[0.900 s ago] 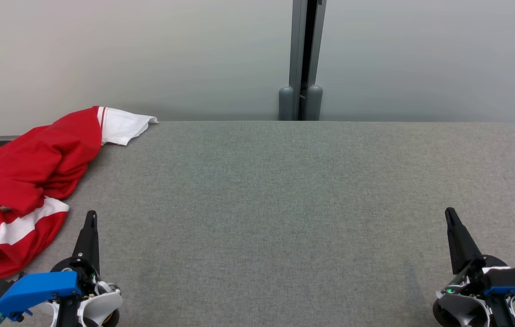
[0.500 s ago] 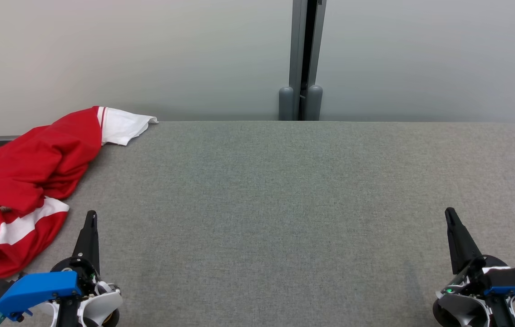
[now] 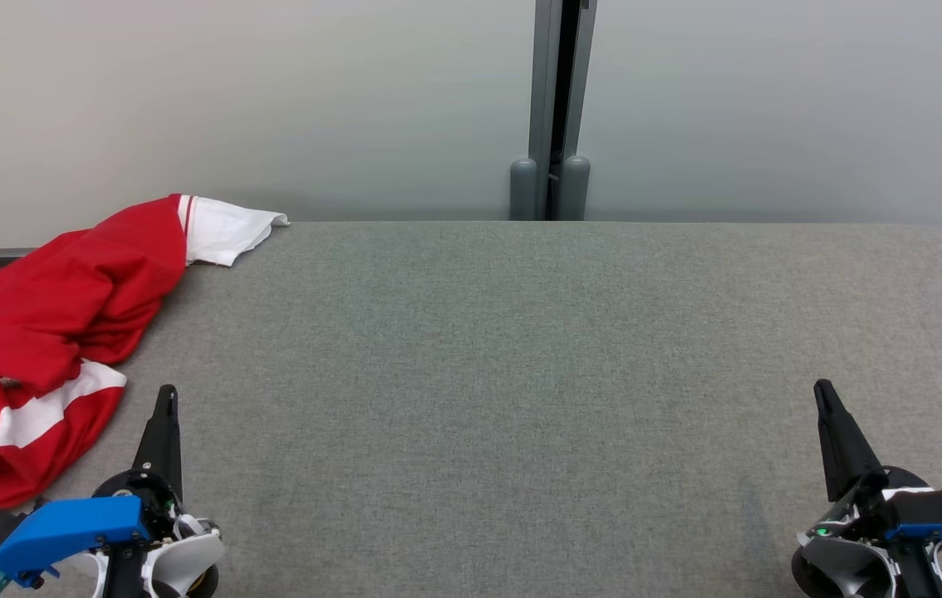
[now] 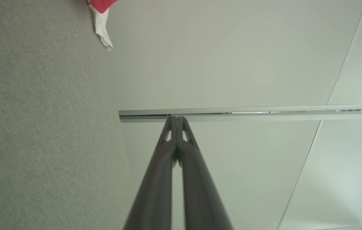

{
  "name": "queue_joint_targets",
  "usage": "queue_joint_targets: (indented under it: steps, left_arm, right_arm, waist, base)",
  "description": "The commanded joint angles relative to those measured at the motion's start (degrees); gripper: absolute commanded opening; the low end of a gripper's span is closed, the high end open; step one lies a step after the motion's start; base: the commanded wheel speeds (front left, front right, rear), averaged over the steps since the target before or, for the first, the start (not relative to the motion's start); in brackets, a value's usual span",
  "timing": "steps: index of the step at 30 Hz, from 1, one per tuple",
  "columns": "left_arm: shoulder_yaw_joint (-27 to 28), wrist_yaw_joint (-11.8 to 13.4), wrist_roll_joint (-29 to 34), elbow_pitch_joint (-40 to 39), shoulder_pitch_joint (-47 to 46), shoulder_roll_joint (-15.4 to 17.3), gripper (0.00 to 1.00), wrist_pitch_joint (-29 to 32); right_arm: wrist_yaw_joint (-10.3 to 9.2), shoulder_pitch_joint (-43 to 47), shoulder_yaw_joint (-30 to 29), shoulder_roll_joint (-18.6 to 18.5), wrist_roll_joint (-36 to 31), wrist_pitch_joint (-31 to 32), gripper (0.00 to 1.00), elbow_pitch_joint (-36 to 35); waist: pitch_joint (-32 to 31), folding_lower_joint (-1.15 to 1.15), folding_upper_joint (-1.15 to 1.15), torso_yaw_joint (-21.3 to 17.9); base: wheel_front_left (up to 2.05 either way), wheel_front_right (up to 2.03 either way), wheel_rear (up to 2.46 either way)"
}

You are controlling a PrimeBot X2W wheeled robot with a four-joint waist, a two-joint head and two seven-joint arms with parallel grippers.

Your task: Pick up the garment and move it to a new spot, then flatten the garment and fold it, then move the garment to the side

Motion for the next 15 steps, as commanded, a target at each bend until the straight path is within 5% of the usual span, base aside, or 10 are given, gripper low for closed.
queue_joint_targets:
  steps: [1, 15]
  left_arm:
    - [0.0, -0.2, -0.1, -0.3, -0.6, -0.1, 0.00, 0.2]
    - [0.0, -0.2, -0.1, -0.3, -0.6, -0.1, 0.00, 0.2]
  right_arm:
    - [0.02, -0.6, -0.1, -0.3, 0.1, 0.2, 0.00, -0.2]
    - [0.02, -0.6, -0.1, -0.3, 0.1, 0.2, 0.00, -0.2]
  waist:
    - [0.0, 0.00, 0.00, 0.0]
    - [0.0, 0.00, 0.00, 0.0]
  base:
    - [0.00, 0.00, 0.00]
    - [0.00, 0.00, 0.00]
